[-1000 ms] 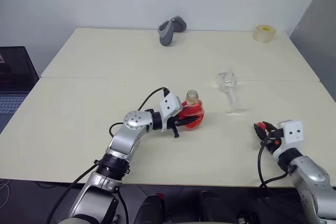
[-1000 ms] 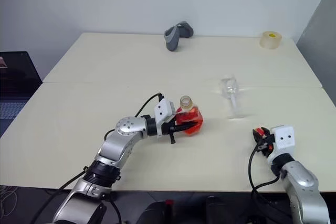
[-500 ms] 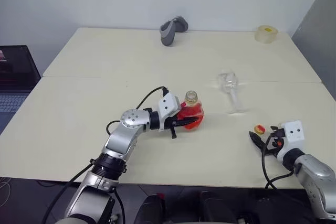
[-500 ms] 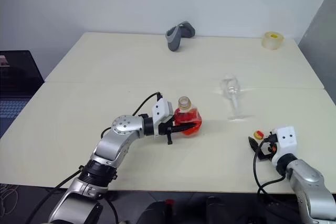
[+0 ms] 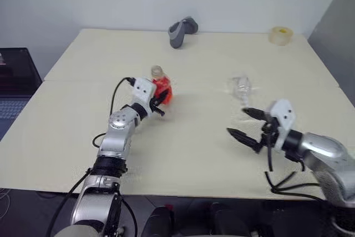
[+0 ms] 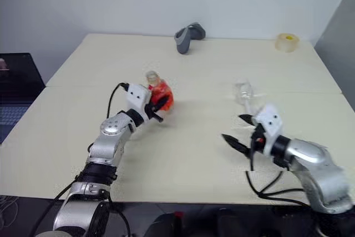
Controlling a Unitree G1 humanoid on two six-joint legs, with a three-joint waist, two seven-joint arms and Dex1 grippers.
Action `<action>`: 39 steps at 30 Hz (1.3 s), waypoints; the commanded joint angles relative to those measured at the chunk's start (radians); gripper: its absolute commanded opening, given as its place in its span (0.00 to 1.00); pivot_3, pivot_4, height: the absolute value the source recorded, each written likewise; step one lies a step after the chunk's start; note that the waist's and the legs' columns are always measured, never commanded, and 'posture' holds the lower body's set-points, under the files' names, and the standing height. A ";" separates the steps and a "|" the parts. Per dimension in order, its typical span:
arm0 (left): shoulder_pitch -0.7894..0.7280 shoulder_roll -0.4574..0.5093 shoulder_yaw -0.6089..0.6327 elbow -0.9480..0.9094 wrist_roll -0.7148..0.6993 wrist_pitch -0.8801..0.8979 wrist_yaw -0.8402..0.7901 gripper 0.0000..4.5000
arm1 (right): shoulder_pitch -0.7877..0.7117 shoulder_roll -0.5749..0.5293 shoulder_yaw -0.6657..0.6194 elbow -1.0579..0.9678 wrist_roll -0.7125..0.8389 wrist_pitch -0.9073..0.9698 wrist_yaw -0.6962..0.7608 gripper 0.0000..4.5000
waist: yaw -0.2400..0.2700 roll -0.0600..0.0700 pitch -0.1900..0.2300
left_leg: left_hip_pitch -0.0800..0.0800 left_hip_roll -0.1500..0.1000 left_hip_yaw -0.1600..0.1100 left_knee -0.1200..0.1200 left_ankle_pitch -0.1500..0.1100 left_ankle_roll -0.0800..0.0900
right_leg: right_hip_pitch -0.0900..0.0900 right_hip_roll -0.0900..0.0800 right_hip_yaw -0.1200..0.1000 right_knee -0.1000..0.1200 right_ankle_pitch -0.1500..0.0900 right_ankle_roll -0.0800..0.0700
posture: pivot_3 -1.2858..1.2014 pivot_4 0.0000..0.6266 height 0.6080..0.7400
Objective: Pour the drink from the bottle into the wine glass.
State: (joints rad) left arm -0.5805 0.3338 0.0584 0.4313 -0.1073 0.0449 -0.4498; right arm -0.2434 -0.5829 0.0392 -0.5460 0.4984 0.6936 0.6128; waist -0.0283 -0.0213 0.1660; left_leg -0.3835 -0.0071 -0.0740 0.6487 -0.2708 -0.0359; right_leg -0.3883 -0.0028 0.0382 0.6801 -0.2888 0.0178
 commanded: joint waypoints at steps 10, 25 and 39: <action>-0.170 0.021 0.115 0.411 -0.003 -0.166 0.142 0.17 | -0.221 0.170 0.222 0.185 -0.150 -0.070 0.001 1.00 | 0.020 -0.002 0.001 | -0.011 -0.001 -0.003 0.014 0.000 0.000 | -0.003 -0.002 -0.004 0.001 0.002 0.002 | 0.52 0.24 1.00; -0.127 -0.023 0.163 0.359 -0.058 -0.138 0.164 0.96 | -0.206 0.183 0.226 0.115 -0.140 -0.012 0.024 1.00 | 0.006 -0.002 0.001 | -0.010 -0.001 -0.004 0.013 0.000 0.000 | -0.003 -0.002 -0.004 0.002 0.002 0.002 | 0.52 0.24 1.00; 0.218 -0.041 0.175 -0.298 -0.079 0.126 0.288 0.99 | -0.126 0.078 0.024 -0.033 -0.019 0.129 0.020 1.00 | 0.003 -0.002 0.001 | -0.011 0.000 -0.004 0.013 0.000 0.000 | -0.002 -0.003 -0.004 0.001 0.002 0.002 | 0.52 0.24 1.00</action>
State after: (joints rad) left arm -0.3651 0.2992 0.2326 0.2372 -0.1755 0.1442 -0.1733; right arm -0.3656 -0.5026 0.1173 -0.5349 0.4423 0.8062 0.6414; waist -0.0248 -0.0232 0.1668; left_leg -0.3938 -0.0075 -0.0782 0.6621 -0.2711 -0.0360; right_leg -0.3905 -0.0058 0.0344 0.6813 -0.2871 0.0200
